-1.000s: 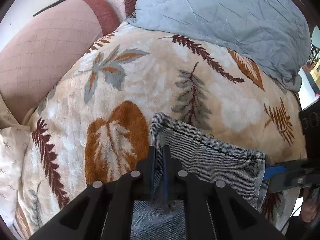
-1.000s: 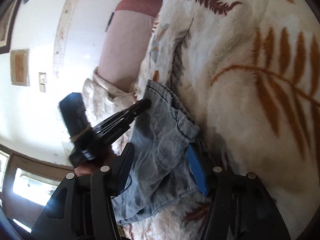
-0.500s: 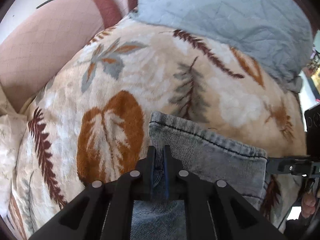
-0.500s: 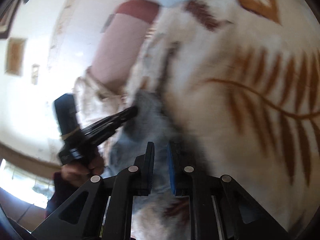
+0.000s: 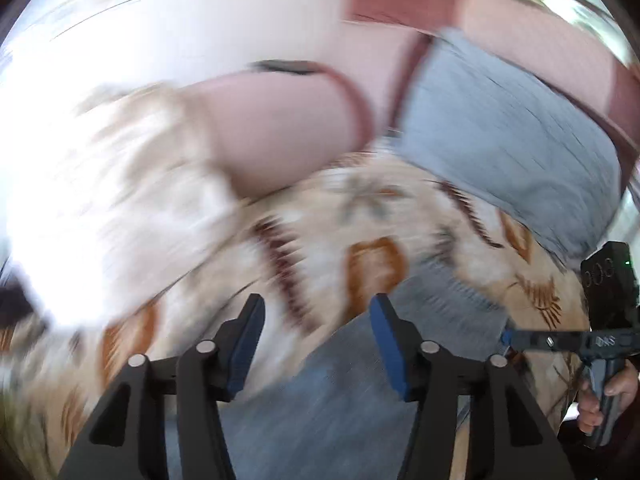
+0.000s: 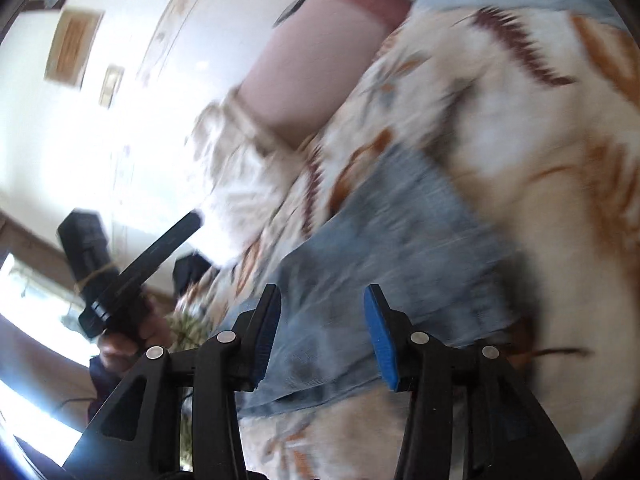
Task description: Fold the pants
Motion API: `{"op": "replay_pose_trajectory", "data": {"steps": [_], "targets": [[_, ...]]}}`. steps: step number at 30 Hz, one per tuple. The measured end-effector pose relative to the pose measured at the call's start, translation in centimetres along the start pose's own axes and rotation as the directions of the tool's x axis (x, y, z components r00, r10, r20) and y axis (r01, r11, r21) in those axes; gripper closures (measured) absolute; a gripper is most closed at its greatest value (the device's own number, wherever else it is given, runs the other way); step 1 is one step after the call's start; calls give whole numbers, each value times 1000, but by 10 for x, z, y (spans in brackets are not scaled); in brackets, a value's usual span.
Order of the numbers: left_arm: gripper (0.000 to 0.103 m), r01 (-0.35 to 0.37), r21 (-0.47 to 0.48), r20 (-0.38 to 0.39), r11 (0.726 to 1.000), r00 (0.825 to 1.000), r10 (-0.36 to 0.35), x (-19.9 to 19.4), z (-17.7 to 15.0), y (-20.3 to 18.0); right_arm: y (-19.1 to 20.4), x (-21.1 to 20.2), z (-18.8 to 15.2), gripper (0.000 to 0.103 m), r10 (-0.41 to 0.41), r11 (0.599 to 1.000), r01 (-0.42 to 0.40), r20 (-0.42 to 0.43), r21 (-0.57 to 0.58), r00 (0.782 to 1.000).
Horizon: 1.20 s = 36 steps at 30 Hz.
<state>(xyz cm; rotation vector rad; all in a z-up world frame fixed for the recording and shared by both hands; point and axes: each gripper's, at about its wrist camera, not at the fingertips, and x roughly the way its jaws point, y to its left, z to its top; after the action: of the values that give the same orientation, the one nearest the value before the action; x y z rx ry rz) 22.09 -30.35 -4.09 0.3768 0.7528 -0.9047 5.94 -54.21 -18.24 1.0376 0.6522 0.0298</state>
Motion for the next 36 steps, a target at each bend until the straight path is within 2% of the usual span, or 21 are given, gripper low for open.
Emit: {"op": "replay_pose_trajectory", "data": {"steps": [3,5,7,10,12,13,15,16,18,20,22,24,26,27,30,32,34,36], "targets": [[38,-130,-156,-23,979,992,128,-37,-51,58,30,34,-6,60,-42,996,37,-55,-82,998],[38,-223,-226,-75,948,974,212,-51,-91,91,45,56,-14,60,-91,988,78,-89,-134,992],[38,-308,-292,-150,905,950,275,-58,-134,121,51,76,-23,60,-142,976,118,-126,-183,982],[39,-343,-364,-238,866,933,269,-57,-187,148,52,98,-37,60,-224,954,178,-182,-240,957],[40,-382,-347,-293,856,912,288,-48,-217,151,49,112,-54,60,-309,924,233,-232,-303,922],[40,-373,-344,-306,862,912,272,-46,-232,153,47,116,-58,61,-340,911,253,-246,-324,908],[38,-353,-318,-268,880,924,274,-49,-252,148,39,114,-74,67,-398,883,293,-256,-367,881],[38,-353,-294,-251,888,925,285,-51,-255,143,34,113,-79,69,-406,878,295,-259,-376,876],[40,-338,-300,-238,892,932,274,-56,-262,139,29,105,-86,72,-401,872,283,-250,-400,881],[40,-323,-287,-229,902,937,263,-59,-269,136,22,99,-88,73,-393,881,277,-268,-383,879],[41,-311,-291,-219,905,942,253,-63,-272,136,24,100,-87,74,-404,877,281,-279,-391,871],[41,-302,-303,-210,904,946,245,-70,-274,137,34,100,-86,72,-449,844,292,-296,-449,843],[42,-290,-317,-198,903,951,236,-75,-271,139,47,102,-82,67,-463,834,271,-343,-480,817],[43,-283,-320,-186,904,955,233,-80,-269,139,55,105,-79,67,-444,843,244,-364,-479,819],[43,-238,-358,-79,903,971,225,-101,-251,139,97,111,-61,67,-304,881,92,-406,-464,862],[43,-199,-383,-23,902,978,206,-108,-238,137,131,129,-42,61,-175,907,-30,-440,-421,881],[43,-177,-375,18,910,980,198,-108,-225,132,156,156,-28,61,-109,913,-98,-469,-396,876],[43,-181,-356,31,917,978,205,-102,-220,129,173,185,-18,61,-80,911,-131,-481,-390,873]]}}
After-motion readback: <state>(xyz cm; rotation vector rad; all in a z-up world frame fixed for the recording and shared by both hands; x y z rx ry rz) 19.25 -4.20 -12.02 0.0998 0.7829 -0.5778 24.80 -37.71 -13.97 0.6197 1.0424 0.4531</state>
